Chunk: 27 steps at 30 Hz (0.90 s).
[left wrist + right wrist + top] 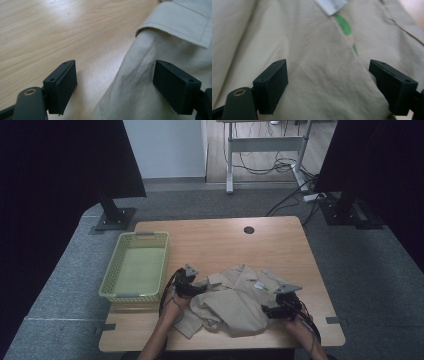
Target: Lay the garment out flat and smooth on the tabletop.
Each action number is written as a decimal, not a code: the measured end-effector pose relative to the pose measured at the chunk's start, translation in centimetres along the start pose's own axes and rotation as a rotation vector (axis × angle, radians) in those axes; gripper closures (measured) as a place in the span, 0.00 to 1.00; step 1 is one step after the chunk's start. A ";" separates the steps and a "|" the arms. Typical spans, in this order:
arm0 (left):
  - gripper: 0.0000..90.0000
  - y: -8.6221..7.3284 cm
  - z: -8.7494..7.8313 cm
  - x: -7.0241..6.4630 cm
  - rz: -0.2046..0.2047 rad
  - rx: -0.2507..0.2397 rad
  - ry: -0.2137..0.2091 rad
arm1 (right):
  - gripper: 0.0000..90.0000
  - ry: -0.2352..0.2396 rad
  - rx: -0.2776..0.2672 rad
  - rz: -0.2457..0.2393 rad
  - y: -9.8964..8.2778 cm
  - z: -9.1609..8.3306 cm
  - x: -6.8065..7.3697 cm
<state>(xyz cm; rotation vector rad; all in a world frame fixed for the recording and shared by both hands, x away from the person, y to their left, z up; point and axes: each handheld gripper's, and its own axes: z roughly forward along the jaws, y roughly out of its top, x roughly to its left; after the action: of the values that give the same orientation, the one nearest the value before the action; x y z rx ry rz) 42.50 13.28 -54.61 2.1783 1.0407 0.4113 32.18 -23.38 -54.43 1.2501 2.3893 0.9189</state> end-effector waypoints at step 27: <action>0.44 0.0 -0.7 -0.2 0.036 0.000 -0.049 | 0.60 0.028 -0.056 -0.053 5.8 5.0 -4.5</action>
<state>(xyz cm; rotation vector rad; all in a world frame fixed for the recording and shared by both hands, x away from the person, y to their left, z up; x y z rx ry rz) 42.01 13.44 -54.12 2.1991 0.9761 0.3724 41.04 -22.57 -54.54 1.1552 2.3884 0.9868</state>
